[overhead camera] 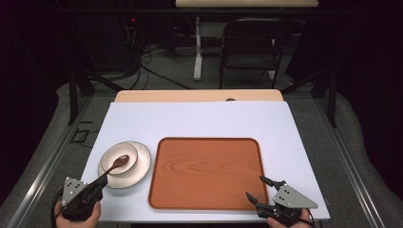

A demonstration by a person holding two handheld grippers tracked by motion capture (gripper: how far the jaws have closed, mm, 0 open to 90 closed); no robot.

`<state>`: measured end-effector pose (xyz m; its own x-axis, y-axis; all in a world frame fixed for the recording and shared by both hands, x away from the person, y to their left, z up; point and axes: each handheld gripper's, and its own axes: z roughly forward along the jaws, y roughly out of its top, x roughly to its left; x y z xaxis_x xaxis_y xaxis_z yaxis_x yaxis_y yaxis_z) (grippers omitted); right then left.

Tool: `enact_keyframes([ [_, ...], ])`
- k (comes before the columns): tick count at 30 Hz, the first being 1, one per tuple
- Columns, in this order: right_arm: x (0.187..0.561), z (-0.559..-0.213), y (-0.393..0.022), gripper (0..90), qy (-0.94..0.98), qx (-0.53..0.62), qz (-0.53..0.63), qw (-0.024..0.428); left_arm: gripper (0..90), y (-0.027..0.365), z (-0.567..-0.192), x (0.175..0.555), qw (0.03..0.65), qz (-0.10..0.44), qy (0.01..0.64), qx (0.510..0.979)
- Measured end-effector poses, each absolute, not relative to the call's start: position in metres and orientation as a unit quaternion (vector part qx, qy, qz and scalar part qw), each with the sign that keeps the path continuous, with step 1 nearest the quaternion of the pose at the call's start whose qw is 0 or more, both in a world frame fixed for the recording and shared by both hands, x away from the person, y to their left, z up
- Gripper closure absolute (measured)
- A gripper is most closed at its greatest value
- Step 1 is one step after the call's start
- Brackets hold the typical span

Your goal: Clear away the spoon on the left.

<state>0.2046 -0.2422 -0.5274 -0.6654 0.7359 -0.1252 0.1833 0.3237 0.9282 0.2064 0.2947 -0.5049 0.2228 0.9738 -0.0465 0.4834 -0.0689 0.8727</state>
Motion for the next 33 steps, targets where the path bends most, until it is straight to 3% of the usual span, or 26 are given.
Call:
enact_keyframes([
  [15, 0.205, -0.528, -0.242, 30.3, 0.764, 0.301, 0.498, 0.277, 89.8, 0.313, -0.506, 0.211, 0.403, 0.32, 0.563, 0.647],
  [33, 0.206, -0.529, -0.241, 30.3, 0.765, 0.304, 0.497, 0.275, 89.2, 0.332, -0.511, 0.243, 0.39, 0.337, 0.584, 0.628],
])
